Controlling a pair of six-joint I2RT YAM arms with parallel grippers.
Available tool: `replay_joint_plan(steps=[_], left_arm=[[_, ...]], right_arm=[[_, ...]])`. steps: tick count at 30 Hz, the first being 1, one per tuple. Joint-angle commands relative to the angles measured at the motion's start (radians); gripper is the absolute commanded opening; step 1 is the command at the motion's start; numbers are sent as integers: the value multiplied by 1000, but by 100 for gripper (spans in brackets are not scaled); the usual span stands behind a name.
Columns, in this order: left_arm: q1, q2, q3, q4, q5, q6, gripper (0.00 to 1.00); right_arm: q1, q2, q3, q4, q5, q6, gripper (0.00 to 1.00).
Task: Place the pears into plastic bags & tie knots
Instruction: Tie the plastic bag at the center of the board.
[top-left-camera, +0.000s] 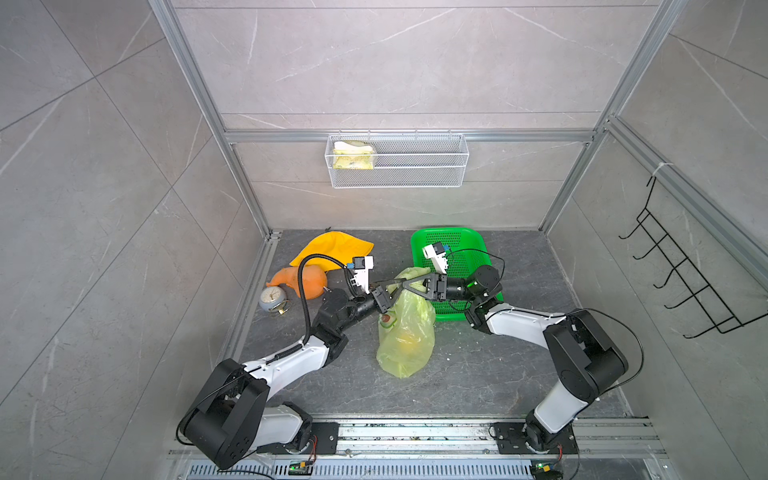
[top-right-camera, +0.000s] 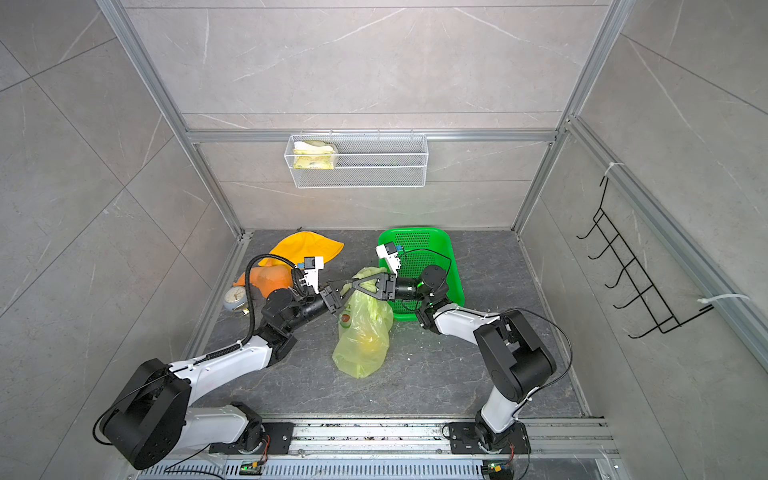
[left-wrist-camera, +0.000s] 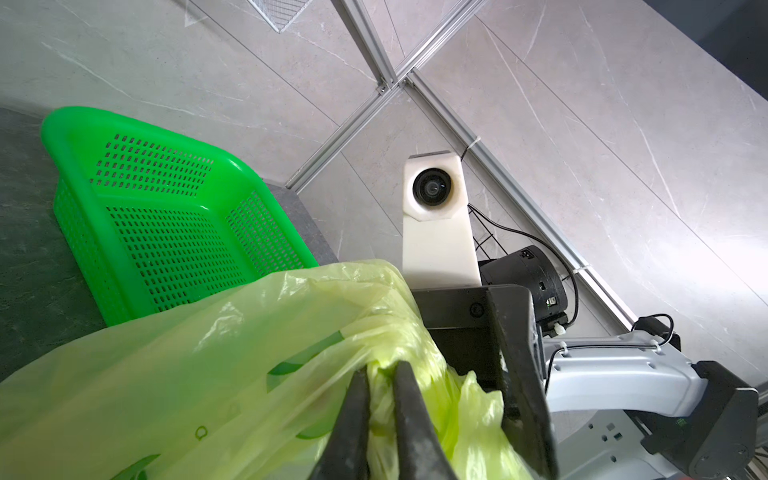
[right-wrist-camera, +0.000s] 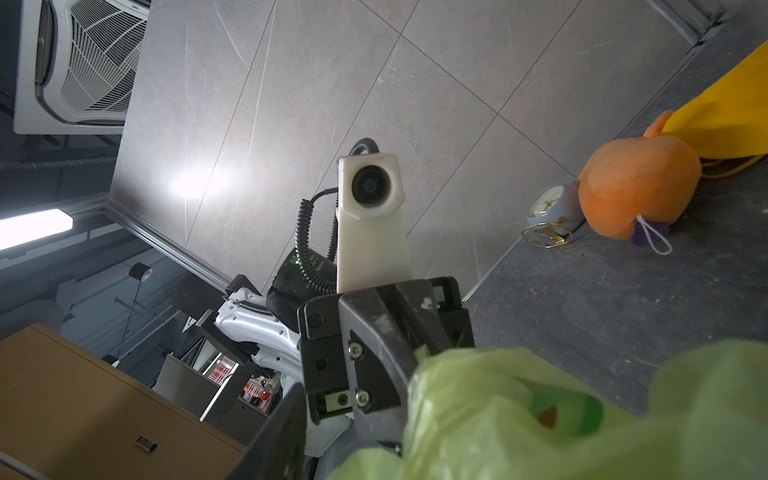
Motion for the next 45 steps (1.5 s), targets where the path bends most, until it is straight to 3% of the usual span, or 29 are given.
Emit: replay_joint_plan(steps=[1,3,16,20,25,26,30,33,39,45], left_arm=[[-4,-34,-5,43,-16,12,4],[-4,-55,-13,21,-39,21,0],[-4,-119,-27,-71,-109,77,0],[-4,-119,-17,-88,-90,87,15],[-4,-94,-6,-72,-52,85,24],[-4,-89,-3,-68,-46,83,23],[-4,-72,0,-50,-43,77,0],[-5,-64,1,-44,-50,75,0],[-4,-61,1,-45,-56,79,0],[-5,-63,1,-50,-59,92,0]], right_arm=[[-25,-13,-28,12,33,13,50],[-44,-36,-56,-9,45,12,51],[-112,-171,-188,-112,100,-21,59],[-115,-161,-177,-118,104,-19,59],[-116,-144,-153,-111,89,-11,60],[-115,-143,-151,-111,88,-10,60],[-115,-145,-152,-113,85,-9,60],[-115,-185,-189,-130,101,-12,60],[-114,-361,-286,-307,137,-88,61],[-71,-552,-253,-762,194,-346,63]])
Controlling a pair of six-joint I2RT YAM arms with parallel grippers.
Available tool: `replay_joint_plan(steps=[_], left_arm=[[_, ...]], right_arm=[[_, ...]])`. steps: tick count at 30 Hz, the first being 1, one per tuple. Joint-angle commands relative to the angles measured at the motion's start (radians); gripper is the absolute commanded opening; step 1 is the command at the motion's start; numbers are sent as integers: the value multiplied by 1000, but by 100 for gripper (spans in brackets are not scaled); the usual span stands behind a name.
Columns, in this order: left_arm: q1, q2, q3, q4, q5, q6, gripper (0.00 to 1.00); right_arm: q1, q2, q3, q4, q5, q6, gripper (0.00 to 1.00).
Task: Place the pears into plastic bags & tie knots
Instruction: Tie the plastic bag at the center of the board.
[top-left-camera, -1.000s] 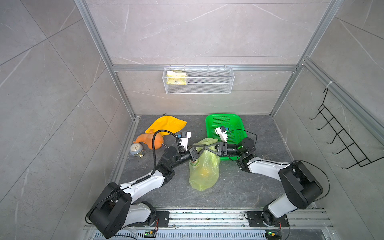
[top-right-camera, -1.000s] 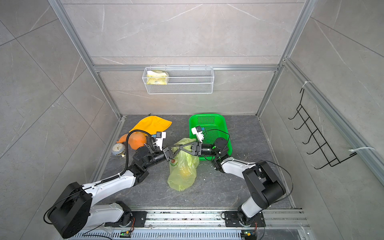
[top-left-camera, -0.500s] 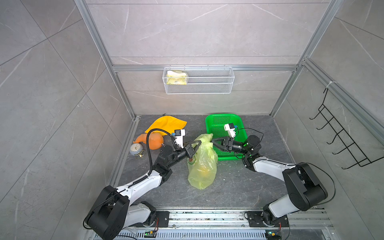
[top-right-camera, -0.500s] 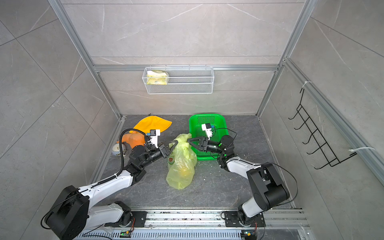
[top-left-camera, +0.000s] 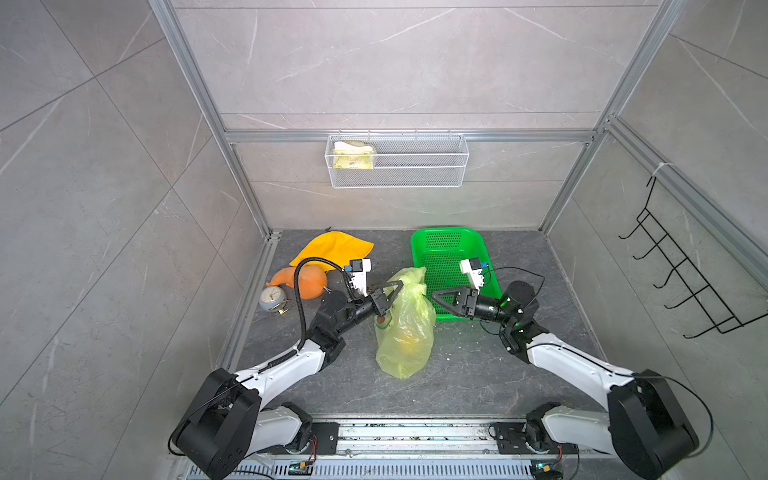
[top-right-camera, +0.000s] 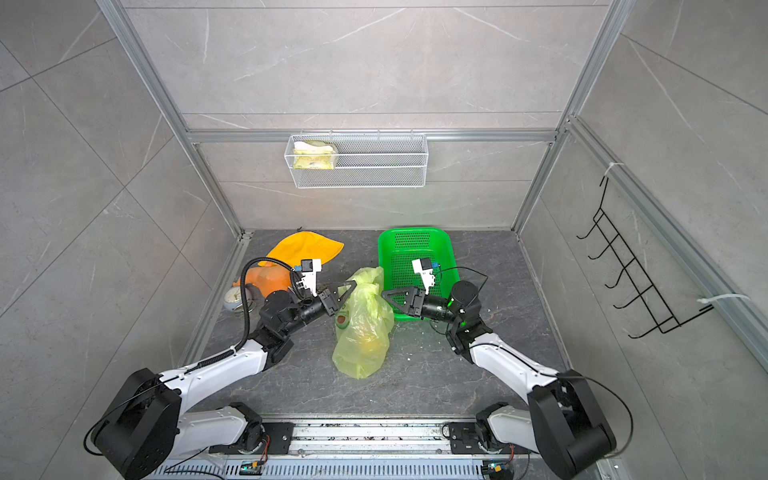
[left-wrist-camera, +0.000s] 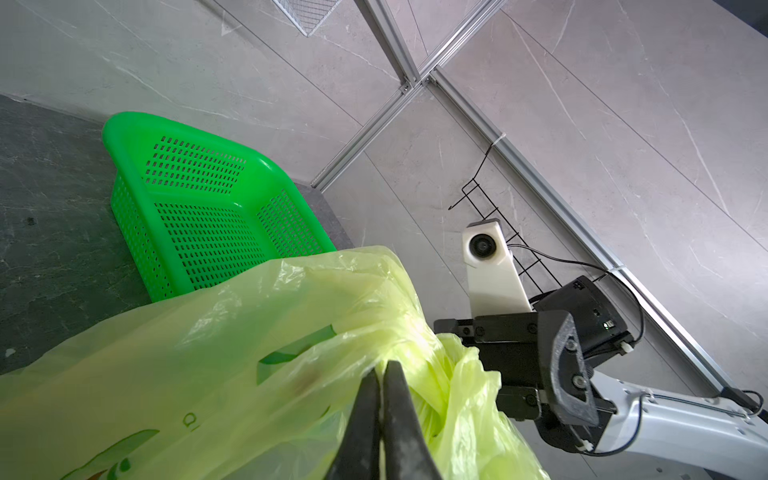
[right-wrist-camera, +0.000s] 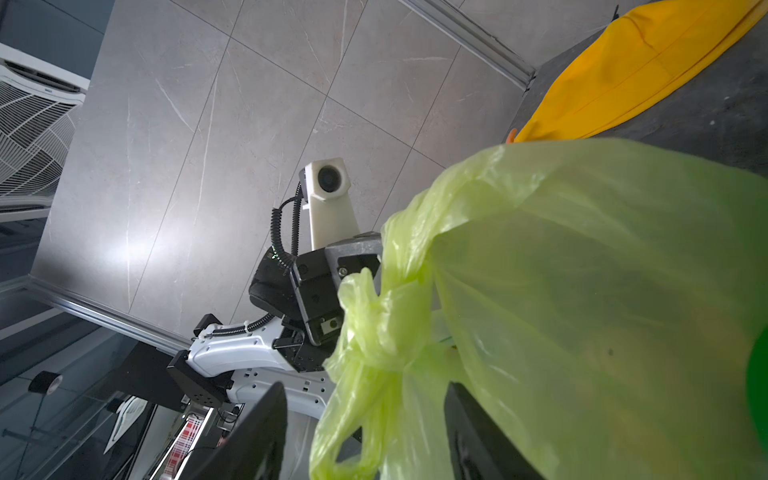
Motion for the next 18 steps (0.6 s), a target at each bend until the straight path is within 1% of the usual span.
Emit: replay_joint_plan(steps=[1,4,5,7,10,14,16,17,18], left_arm=[[-1,-1,17,56,-6,27,0],[0,4,20,57,-1,30,0],[-1,5,22,58,0,31,0],[0,9,23,64,3,30,0],[-1,12,24,68,8,28,0],[-1,11,25,67,12,25,0],[-1,7,25,67,13,26,0],[0,8,25,68,16,25,0],[0,8,25,68,16,26,0]], right_arm=[[52,-88,65,-377,61,-238,63],[136,-124,165,-661,160,-414,63],[158,-120,191,-719,190,-450,64],[190,-106,219,-764,232,-481,63],[214,-77,242,-776,270,-498,63],[222,-45,268,-773,300,-501,58],[223,-37,280,-776,313,-503,50],[223,-32,286,-776,319,-504,42],[223,-30,289,-779,325,-504,27]])
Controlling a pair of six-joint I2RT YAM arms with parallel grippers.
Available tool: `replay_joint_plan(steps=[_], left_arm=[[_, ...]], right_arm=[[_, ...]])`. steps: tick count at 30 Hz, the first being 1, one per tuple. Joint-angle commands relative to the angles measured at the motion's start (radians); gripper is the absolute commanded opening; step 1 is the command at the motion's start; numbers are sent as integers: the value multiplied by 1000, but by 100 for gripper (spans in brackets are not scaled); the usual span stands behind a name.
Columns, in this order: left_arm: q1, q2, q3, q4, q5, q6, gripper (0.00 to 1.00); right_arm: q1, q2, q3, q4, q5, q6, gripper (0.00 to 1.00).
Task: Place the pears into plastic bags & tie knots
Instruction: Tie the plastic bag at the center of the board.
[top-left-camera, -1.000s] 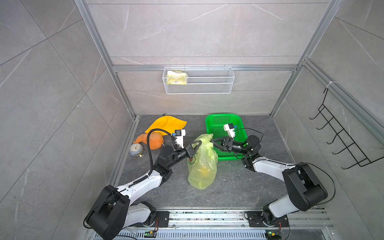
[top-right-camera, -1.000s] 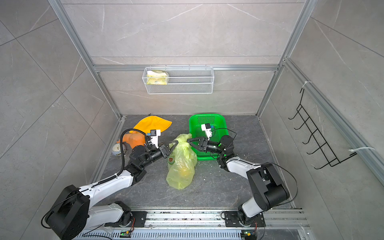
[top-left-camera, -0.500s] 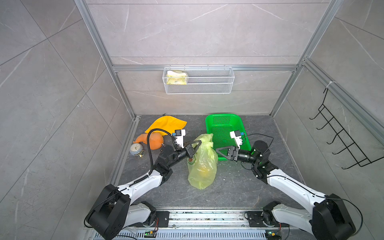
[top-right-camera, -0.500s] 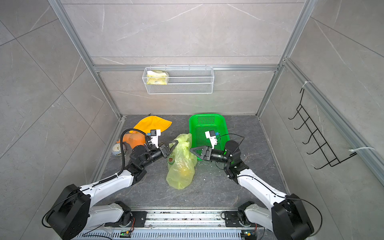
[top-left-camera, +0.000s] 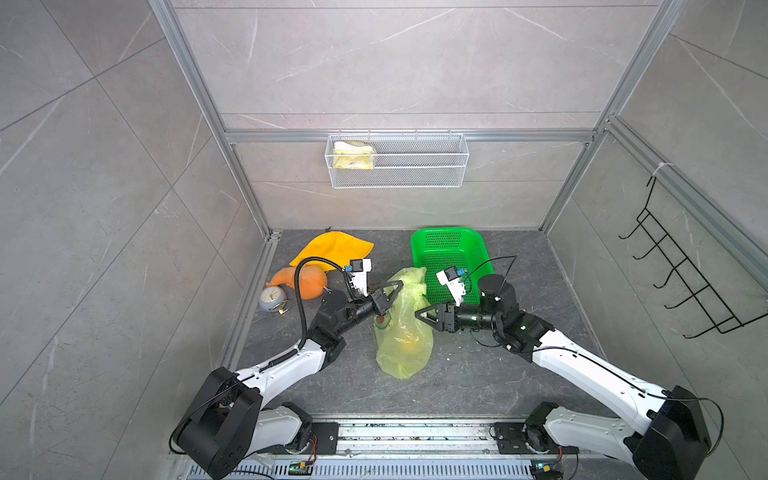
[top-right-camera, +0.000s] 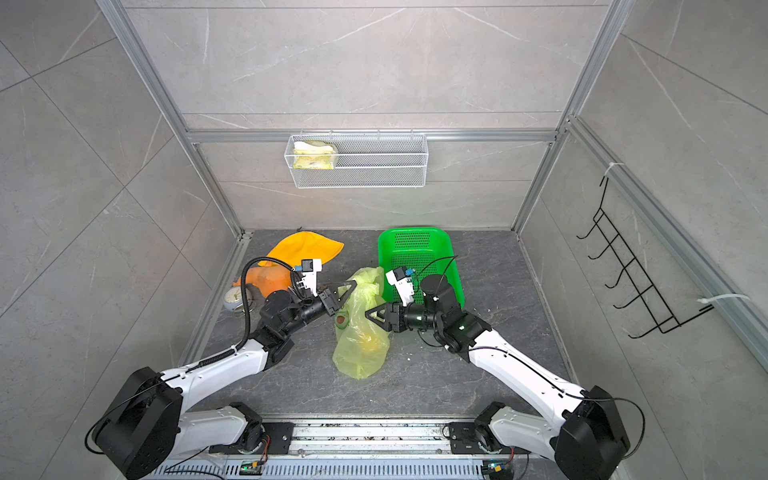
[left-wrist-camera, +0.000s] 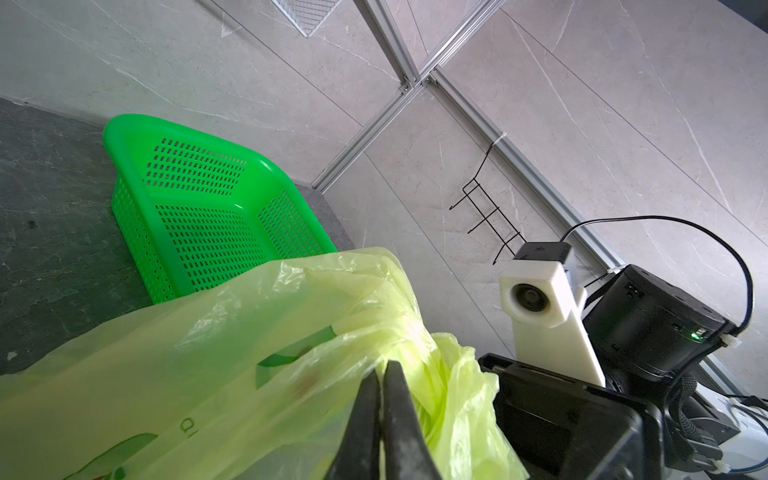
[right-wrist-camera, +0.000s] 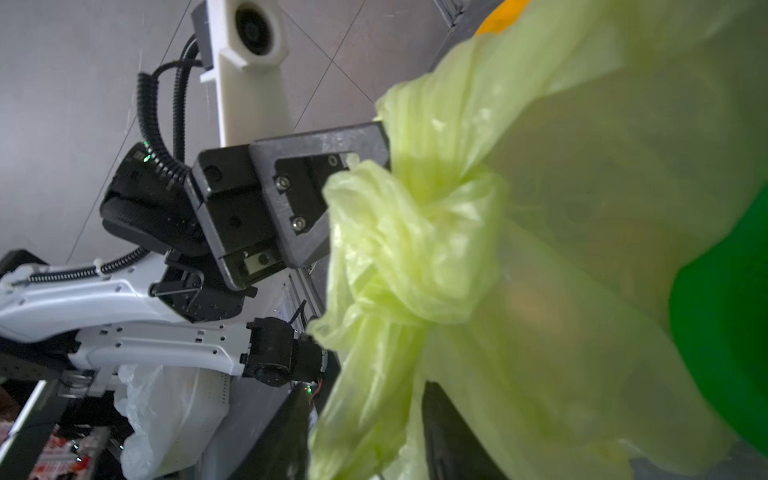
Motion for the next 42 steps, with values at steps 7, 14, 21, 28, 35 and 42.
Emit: replay_joint_plan(steps=[7,14,21,28,35,42], left_arm=[[17,-62,10,13,-41,33,0],[222,-246,-42,-141,3,16,0],[307,-238,-181,-131,-77,13,0],[365,-154,-309,10,-39,-7,0],[365,-377,-131,-385,-68,93,100],[365,-621,-12,-841,-466,317,100]], right_arm=[[-34,-78,31,-145,155,-75,0],[-264,-168,-89,-204,196,-65,0],[-325,-176,-187,-194,344,-9,0],[-365,-135,-291,-85,215,41,0],[-365,-245,-101,-218,139,-21,100],[-373,-343,76,-521,578,-97,100]])
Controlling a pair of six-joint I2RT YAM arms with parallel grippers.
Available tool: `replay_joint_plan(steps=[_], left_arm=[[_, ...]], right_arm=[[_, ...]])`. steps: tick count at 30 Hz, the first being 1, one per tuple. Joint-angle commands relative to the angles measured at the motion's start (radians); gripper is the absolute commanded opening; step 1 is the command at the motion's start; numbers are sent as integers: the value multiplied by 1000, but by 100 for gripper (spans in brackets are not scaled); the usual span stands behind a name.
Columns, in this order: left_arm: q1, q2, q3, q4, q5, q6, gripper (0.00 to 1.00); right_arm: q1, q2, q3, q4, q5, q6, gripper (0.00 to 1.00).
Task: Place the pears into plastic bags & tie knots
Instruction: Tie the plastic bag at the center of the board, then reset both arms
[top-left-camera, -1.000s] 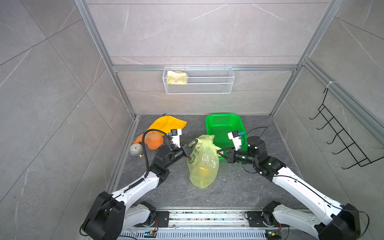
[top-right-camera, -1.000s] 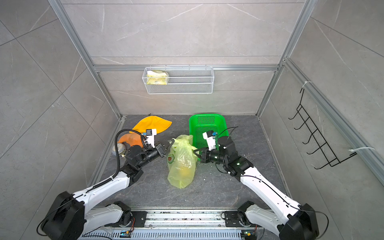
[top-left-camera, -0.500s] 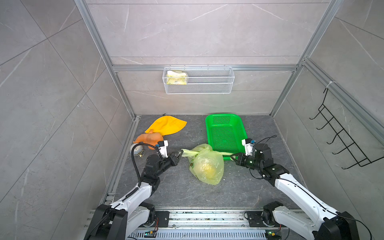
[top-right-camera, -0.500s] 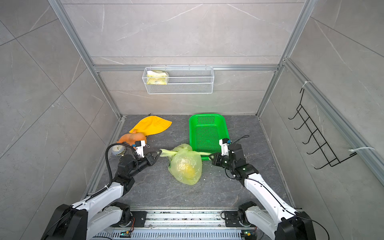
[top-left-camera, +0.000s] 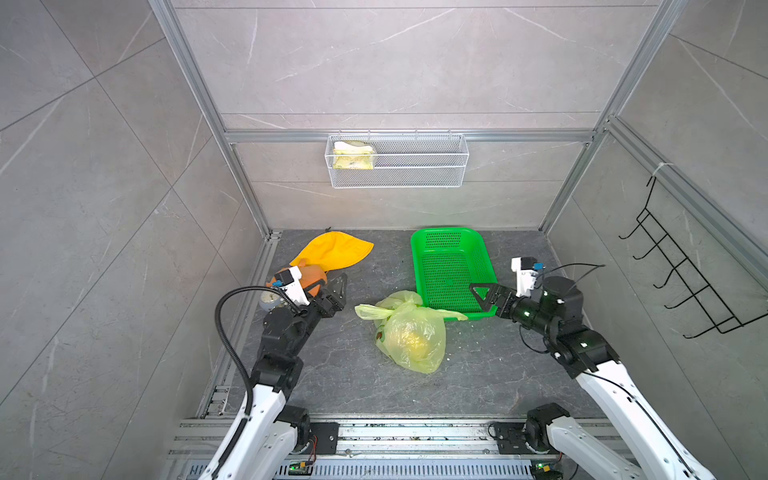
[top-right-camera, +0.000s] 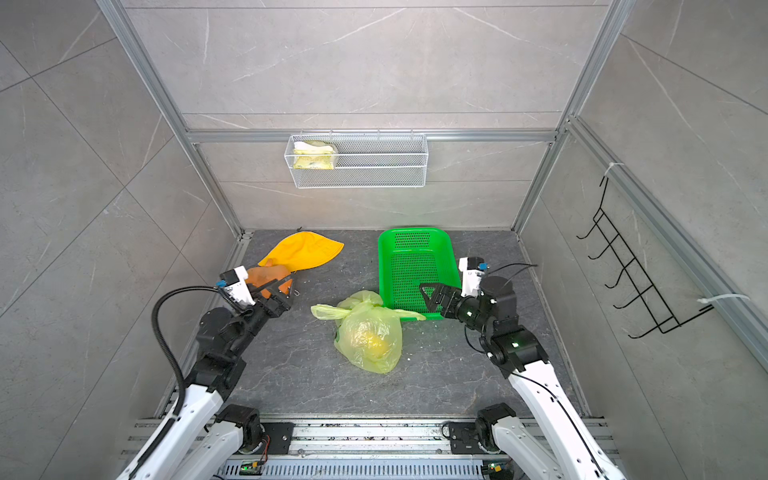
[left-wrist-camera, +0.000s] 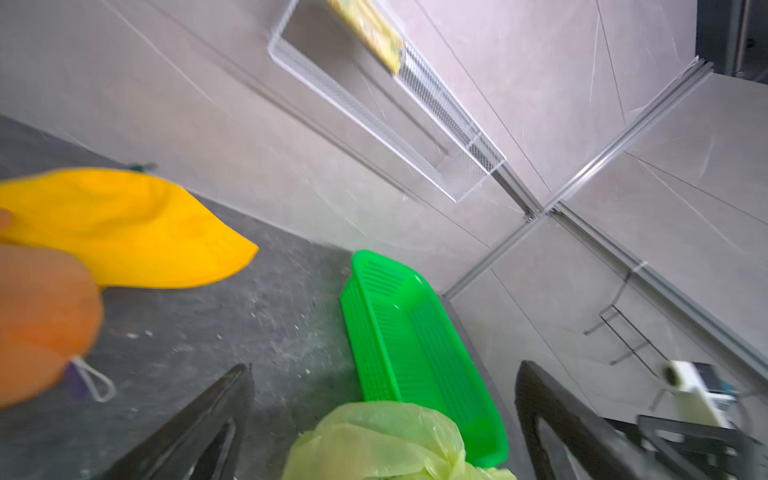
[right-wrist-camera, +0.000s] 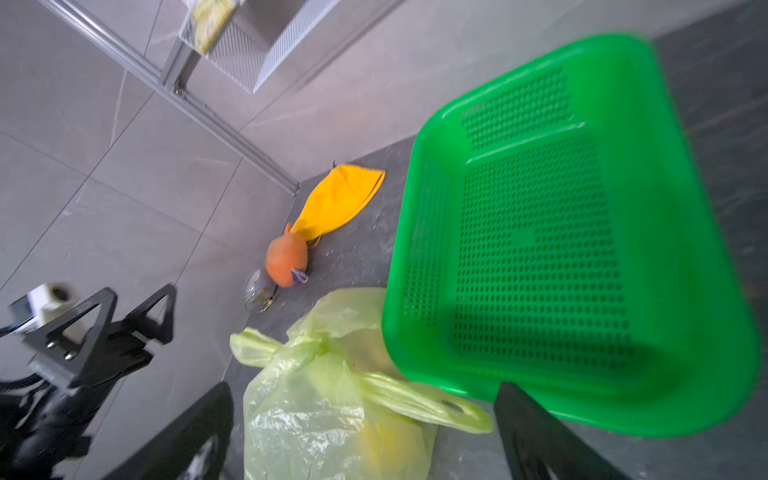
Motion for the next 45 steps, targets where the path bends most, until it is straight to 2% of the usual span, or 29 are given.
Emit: replay_joint_plan(steps=[1,3,4,6,7,9,11,14,16,17,18,19,22,23,24,25,26,27,28,29,30,32,34,45], left_arm=[[2,-15,55,-283,-258,211,100],[3,-4,44,-293,-417,308,100],[3,-1,2,-227,-479,389,100],[3,0,-108,-53,-531,537,100],[2,10,-168,44,-574,580,100],[2,56,-235,173,-646,615,100],[10,139,-235,221,-647,645,100],[60,385,-251,393,-628,645,100],[87,592,-273,593,-620,647,100],[95,662,-276,683,-617,665,100],[104,713,-257,687,-606,656,100],[128,754,-241,690,-515,658,100],[203,873,-216,757,-354,647,100],[215,875,-184,694,-331,638,100],[235,851,-146,571,-280,625,100],[262,863,-148,604,-231,619,100],[267,867,-149,612,-226,619,100],[267,856,-142,575,-221,615,100],[267,861,-145,587,-223,617,100],[268,864,-144,595,-222,617,100],[270,859,-142,576,-218,615,100],[271,863,-144,590,-217,615,100],[271,859,-143,582,-217,613,100],[271,860,-141,580,-218,613,100]], right_arm=[[-6,18,59,-226,368,-72,99],[-6,55,57,-256,595,-110,100],[-7,68,18,-202,681,-153,100],[-6,90,-77,-67,785,-240,99],[-6,114,-116,-21,870,-233,100],[-6,170,-208,121,941,-269,100],[-6,242,-313,307,964,-311,100],[-6,410,-455,626,955,-367,100],[-10,443,-466,752,849,-443,99],[-12,452,-530,945,802,-483,99],[-18,456,-568,1059,770,-494,99],[-42,472,-563,1082,722,-495,99],[-83,514,-518,1049,555,-551,100],[-88,538,-527,1072,517,-572,99],[-95,633,-581,1255,504,-575,99],[-101,747,-609,1496,513,-581,98],[-103,755,-579,1466,517,-582,99],[-117,672,-505,1151,467,-547,98],[-154,715,-524,1265,409,-545,98],[-162,724,-527,1295,402,-546,98],[-162,685,-506,1180,401,-537,99],[-162,715,-524,1275,412,-546,100],[-151,689,-517,1217,435,-544,100],[-157,702,-514,1227,410,-544,100]])
